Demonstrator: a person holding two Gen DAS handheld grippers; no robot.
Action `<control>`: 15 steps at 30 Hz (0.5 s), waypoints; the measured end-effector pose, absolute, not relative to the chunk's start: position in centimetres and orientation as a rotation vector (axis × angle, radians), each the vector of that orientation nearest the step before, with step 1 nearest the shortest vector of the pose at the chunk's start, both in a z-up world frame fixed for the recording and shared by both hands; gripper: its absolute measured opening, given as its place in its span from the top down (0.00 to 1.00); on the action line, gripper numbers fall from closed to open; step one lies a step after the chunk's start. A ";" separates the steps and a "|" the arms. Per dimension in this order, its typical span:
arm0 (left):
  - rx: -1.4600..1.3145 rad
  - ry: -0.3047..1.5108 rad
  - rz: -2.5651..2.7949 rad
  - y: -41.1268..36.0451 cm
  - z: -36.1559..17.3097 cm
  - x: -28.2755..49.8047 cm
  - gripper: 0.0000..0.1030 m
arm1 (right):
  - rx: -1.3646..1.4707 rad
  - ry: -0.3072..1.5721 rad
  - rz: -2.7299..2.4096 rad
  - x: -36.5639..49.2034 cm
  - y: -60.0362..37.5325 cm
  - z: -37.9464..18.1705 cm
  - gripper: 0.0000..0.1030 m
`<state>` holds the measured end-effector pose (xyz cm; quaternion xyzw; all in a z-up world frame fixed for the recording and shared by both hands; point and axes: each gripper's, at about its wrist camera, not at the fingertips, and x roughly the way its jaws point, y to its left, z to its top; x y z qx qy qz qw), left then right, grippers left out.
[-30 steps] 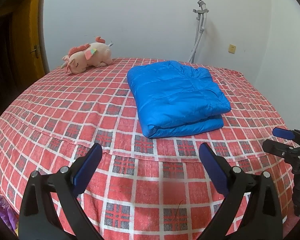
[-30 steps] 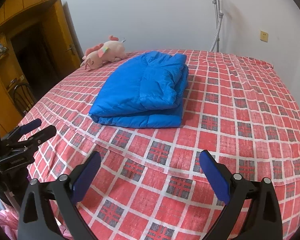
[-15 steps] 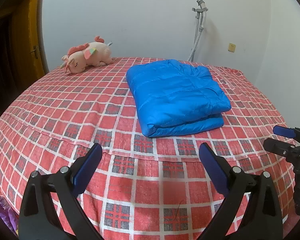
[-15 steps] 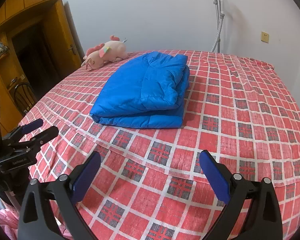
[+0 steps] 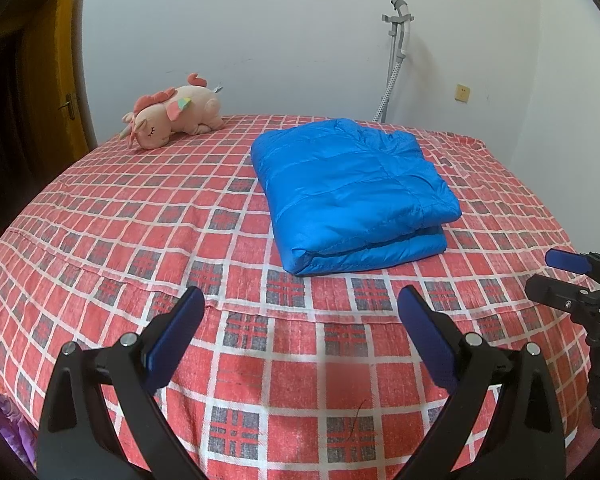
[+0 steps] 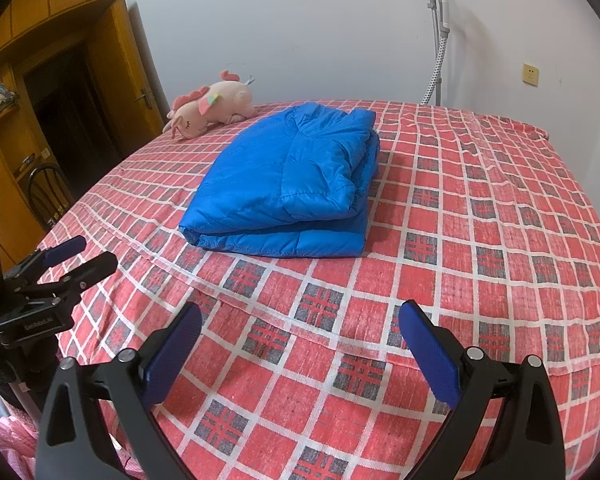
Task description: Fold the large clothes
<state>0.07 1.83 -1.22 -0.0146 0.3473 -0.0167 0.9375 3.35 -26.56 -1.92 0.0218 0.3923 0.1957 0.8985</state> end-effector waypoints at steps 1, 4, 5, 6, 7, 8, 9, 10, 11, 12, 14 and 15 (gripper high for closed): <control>-0.029 0.710 -0.035 1.8 -1.2 0.1 0.06 | 0.045 0.812 0.405 3.4 -26.6 -1.9 0.04; -0.028 0.710 -0.036 1.8 -1.2 0.1 0.06 | 0.045 0.812 0.405 3.4 -26.6 -1.9 0.04; -0.027 0.709 -0.036 1.9 -1.2 0.1 0.06 | 0.045 0.813 0.406 3.4 -26.6 -1.9 0.04; -0.028 0.710 -0.036 1.8 -1.2 0.1 0.06 | 0.046 0.813 0.407 3.4 -26.6 -1.9 0.04; -0.027 0.710 -0.036 1.8 -1.2 0.1 0.06 | 0.045 0.812 0.408 3.4 -26.6 -1.9 0.04; -0.026 0.711 -0.036 1.8 -1.2 0.1 0.06 | 0.045 0.813 0.409 3.5 -26.6 -2.0 0.04; -0.025 0.712 -0.036 1.8 -1.2 0.1 0.06 | 0.045 0.813 0.409 3.5 -26.6 -2.0 0.04; -0.026 0.712 -0.036 1.7 -1.2 0.1 0.06 | 0.044 0.813 0.409 3.4 -26.6 -2.0 0.04; -0.027 0.711 -0.036 1.7 -1.2 0.1 0.06 | 0.044 0.813 0.410 3.5 -26.6 -2.0 0.04; -0.024 0.711 -0.038 1.7 -1.2 0.2 0.06 | 0.045 0.813 0.409 3.4 -26.6 -2.0 0.04; -0.021 0.711 -0.038 1.8 -1.2 0.2 0.06 | 0.045 0.813 0.408 3.4 -26.5 -2.0 0.04; -0.019 0.711 -0.041 1.9 -1.2 0.3 0.06 | 0.045 0.812 0.408 3.4 -26.5 -2.0 0.04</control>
